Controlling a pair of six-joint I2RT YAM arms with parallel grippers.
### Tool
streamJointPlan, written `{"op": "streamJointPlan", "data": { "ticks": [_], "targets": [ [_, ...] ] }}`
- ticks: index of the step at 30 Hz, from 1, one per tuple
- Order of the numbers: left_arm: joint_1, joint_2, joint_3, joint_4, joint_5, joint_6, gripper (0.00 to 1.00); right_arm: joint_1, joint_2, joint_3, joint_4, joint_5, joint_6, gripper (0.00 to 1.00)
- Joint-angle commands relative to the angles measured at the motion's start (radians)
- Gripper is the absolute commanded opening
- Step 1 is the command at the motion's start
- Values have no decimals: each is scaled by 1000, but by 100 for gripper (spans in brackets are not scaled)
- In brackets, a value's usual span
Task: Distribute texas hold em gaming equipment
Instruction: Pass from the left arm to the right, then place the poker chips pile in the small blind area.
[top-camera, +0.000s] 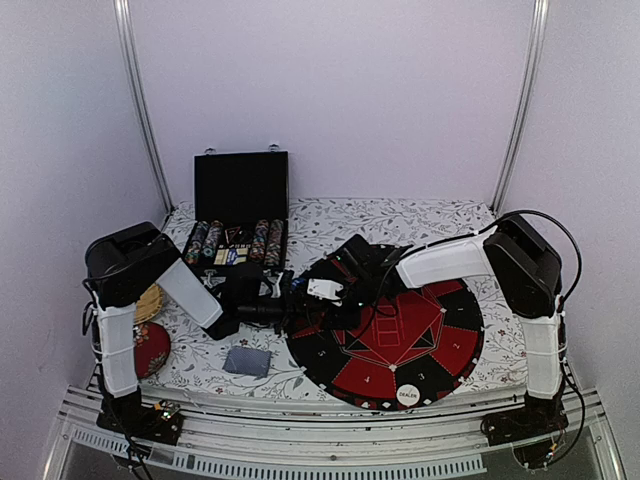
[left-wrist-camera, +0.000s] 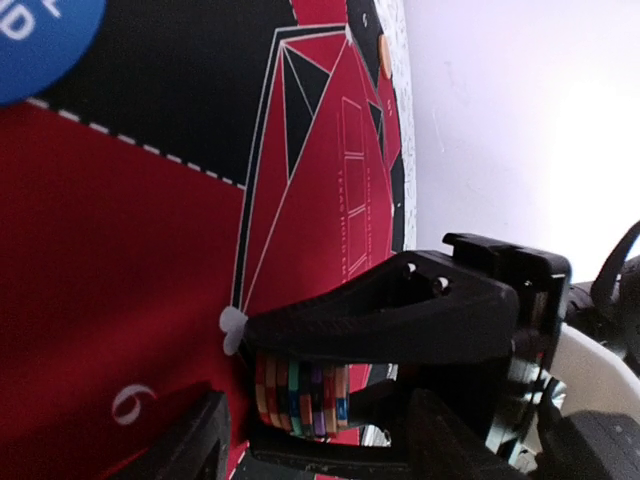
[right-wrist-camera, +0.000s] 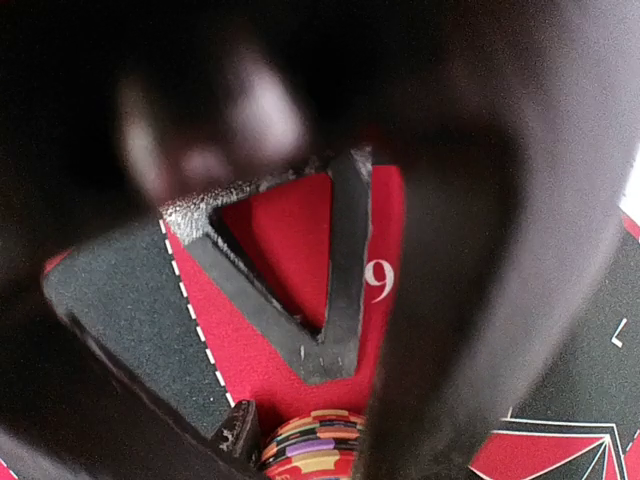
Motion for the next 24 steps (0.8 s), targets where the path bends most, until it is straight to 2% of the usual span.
{"op": "streamJointPlan", "data": {
  "ticks": [1, 8, 16, 24],
  "targets": [
    [32, -16, -53, -79, -26, 21, 66, -22, -2, 4, -85, 40, 25, 2],
    [51, -78, -68, -157, -58, 56, 66, -25, -4, -2, -92, 49, 17, 2],
    [96, -246, -121, -236, -159, 80, 66, -25, 5, 3, -136, 106, 23, 2],
    [130, -413, -19, -491, -258, 262, 66, -26, -7, 13, -158, 124, 33, 2]
  ]
}}
